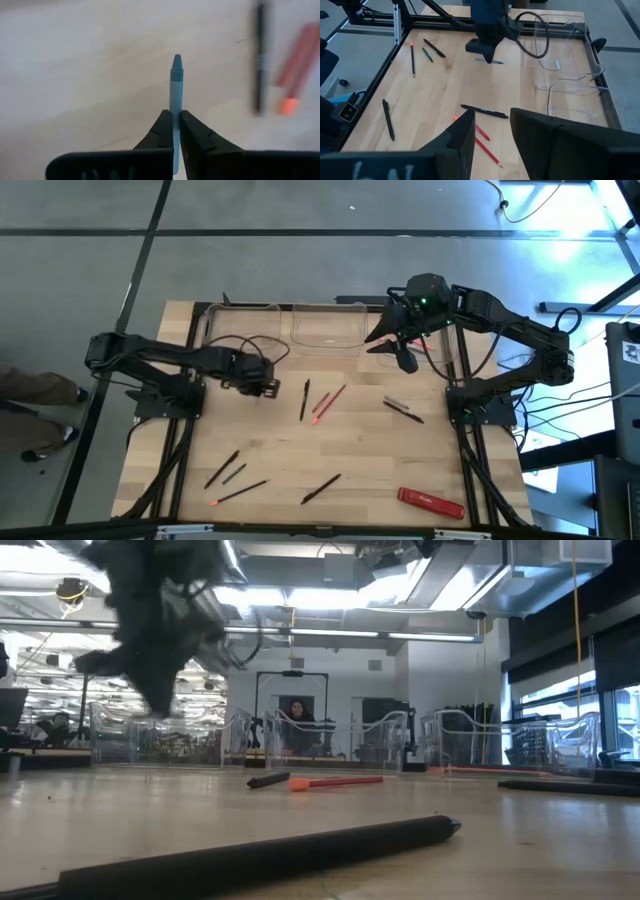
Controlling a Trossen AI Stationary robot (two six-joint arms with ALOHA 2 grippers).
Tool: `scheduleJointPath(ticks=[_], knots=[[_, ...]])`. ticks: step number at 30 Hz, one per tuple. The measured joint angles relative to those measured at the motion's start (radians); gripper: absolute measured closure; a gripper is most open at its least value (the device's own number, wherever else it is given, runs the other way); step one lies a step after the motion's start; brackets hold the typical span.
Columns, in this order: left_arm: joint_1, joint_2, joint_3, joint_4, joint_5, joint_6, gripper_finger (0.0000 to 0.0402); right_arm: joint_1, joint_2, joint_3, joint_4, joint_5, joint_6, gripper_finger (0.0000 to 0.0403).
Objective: Sort crayons/erasers/pens/pencils in bins
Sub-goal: Put the gray crayon into the center transparent bin
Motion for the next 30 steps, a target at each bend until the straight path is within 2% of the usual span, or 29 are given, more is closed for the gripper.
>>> scheduleJointPath(ticks=[6, 13, 20, 30], knots=[[0.028, 0.0, 0.167, -0.004, -0.048, 0.193, 0.0399, 0.0, 0.0, 0.0, 0.0, 0.0, 0.0, 0.0276], [0.128, -0.001, 0.31, 0.043, -0.063, 0.44, 0.0399, 0.0, 0.0, 0.0, -0.001, 0.0, 0.0, 0.0276], [0.267, 0.033, 0.326, 0.228, -0.006, 0.705, 0.0399, 0.0, 0.0, 0.0, -0.005, 0.0, 0.0, 0.0276], [0.413, 0.215, 0.326, 0.53, 0.11, 1.035, 0.0398, 0.0, 0.0, 0.0, -0.005, 0.0, 0.0, 0.0276]])
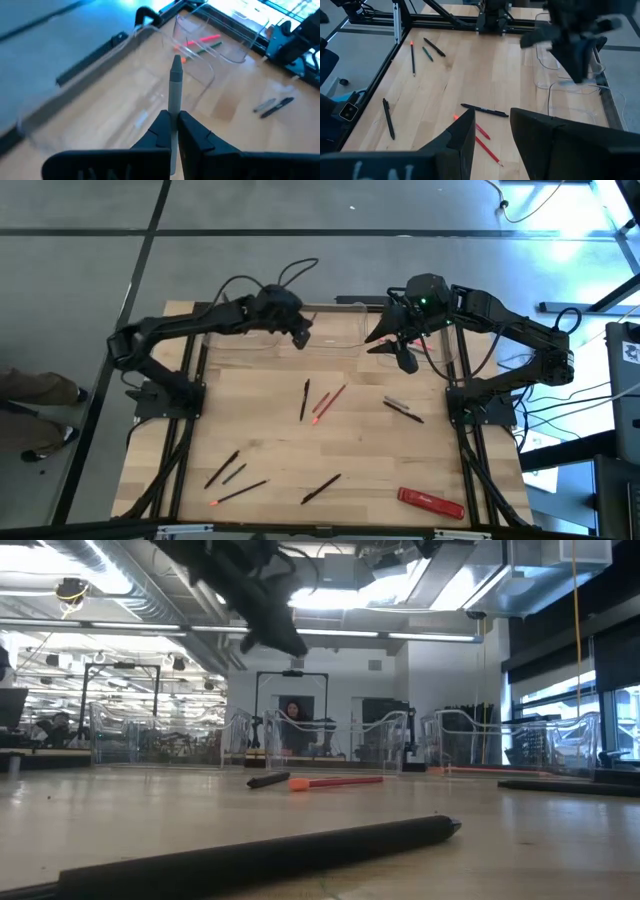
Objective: Sort crayons/erasers/pens/pencils in bins
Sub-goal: Put the gray crayon into the center transparent bin
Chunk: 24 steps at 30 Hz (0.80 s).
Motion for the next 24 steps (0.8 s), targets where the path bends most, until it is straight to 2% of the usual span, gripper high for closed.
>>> scheduleJointPath(ticks=[3, 10, 18, 24], knots=[[0.034, 0.059, 0.0, 0.056, 0.045, 0.078, 0.0398, 0.0, 0.0, 0.0, 0.0, 0.0, 0.0, 0.0276], [0.079, 0.177, 0.0, 0.092, 0.054, 0.227, 0.0397, 0.0, 0.0, 0.0, 0.001, 0.006, 0.012, 0.0276], [0.088, 0.26, 0.0, 0.095, 0.046, 0.283, 0.0399, 0.0, 0.0, 0.0, 0.001, 0.134, 0.032, 0.0276], [0.087, 0.299, 0.0, 0.101, 0.046, 0.306, 0.0387, 0.0, 0.0, 0.0, 0.001, 0.139, 0.032, 0.0276]])
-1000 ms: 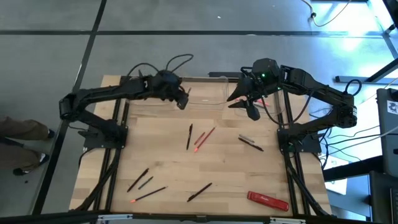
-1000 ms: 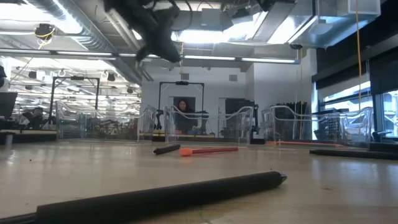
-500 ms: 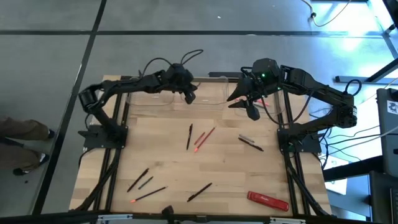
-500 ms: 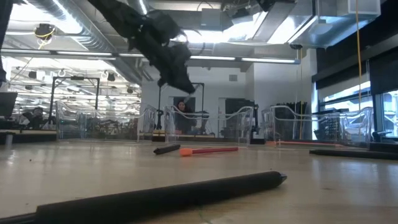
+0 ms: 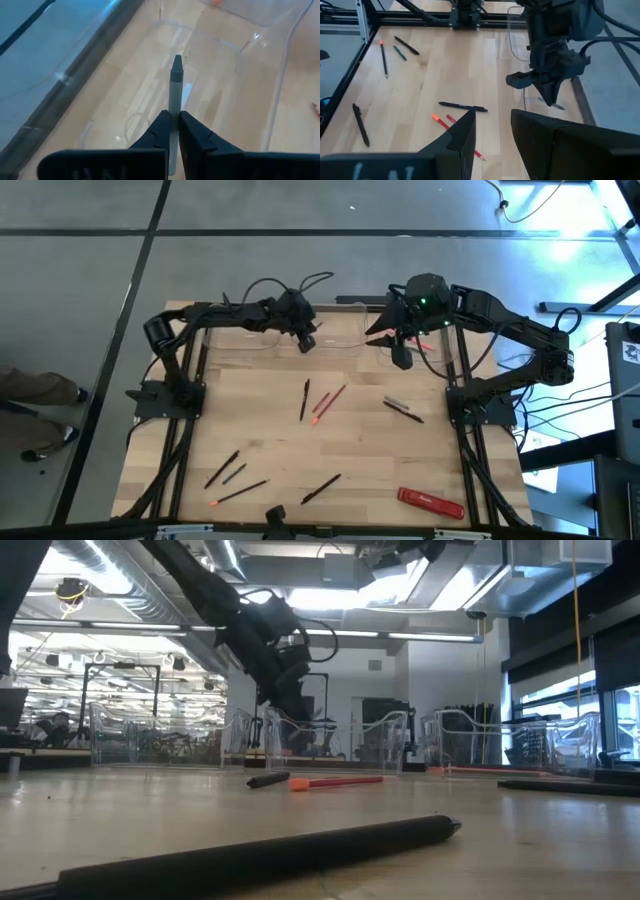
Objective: Sort crayons/erasers/pens/pencils in bins
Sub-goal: Put the gray crayon into the center transparent bin, then put the black pen into the left transparent bin
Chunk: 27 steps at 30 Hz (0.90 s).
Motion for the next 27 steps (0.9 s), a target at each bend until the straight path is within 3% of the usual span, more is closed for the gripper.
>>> scheduleJointPath(ticks=[11, 22, 27], knots=[[-0.001, 0.007, 0.0, 0.008, -0.024, 0.001, 0.0366, 0.0, 0.0, 0.0, 0.0, 0.002, 0.001, 0.0277], [-0.002, 0.007, 0.0, 0.007, -0.059, -0.003, 0.0315, 0.0, 0.0, 0.0, 0.0, 0.002, -0.002, 0.0276], [-0.007, -0.032, -0.001, -0.002, -0.051, -0.08, 0.0313, 0.0, 0.0, 0.0, 0.0, 0.002, -0.002, 0.0276]])
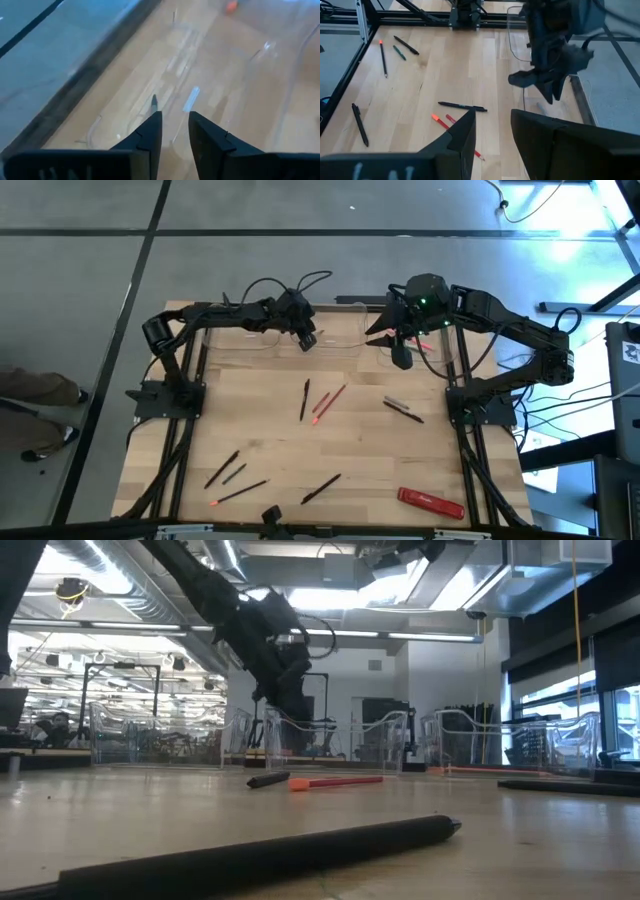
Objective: Sort crayons/erasers/pens/pencils in bins
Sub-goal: Put the black pen into the left transparent bin
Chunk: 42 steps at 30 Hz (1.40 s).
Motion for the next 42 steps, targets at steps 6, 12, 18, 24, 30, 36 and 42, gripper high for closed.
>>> scheduleJointPath(ticks=[6, 12, 18, 24, 30, 36, 42], knots=[[-0.041, -0.144, 0.0, -0.104, -0.004, -0.011, 0.0313, 0.0, 0.0, 0.0, -0.003, -0.001, 0.0, 0.0276], [-0.16, -0.308, 0.0, -0.393, -0.102, -0.161, 0.0313, 0.0, 0.0, 0.0, -0.031, -0.001, 0.0, 0.0276], [-0.357, -0.441, 0.0, -0.753, -0.111, -0.554, 0.0313, 0.0, 0.0, 0.0, -0.048, -0.011, -0.006, 0.0276], [-0.646, -0.487, 0.0, -0.955, -0.095, -0.951, 0.0313, 0.007, 0.0, 0.0, -0.089, -0.091, -0.084, 0.0276], [-0.884, -0.461, 0.0, -0.981, -0.074, -1.253, 0.0313, 0.046, 0.0, 0.0, -0.106, -0.186, -0.104, 0.0276], [-1.065, -0.41, 0.0, -1.052, -0.075, -1.475, 0.0313, 0.102, 0.0, 0.0, -0.106, -0.265, -0.105, 0.0276], [-1.203, -0.346, -0.007, -1.041, -0.072, -1.594, 0.0313, 0.151, 0.0, 0.0, -0.084, -0.267, -0.045, 0.0276]])
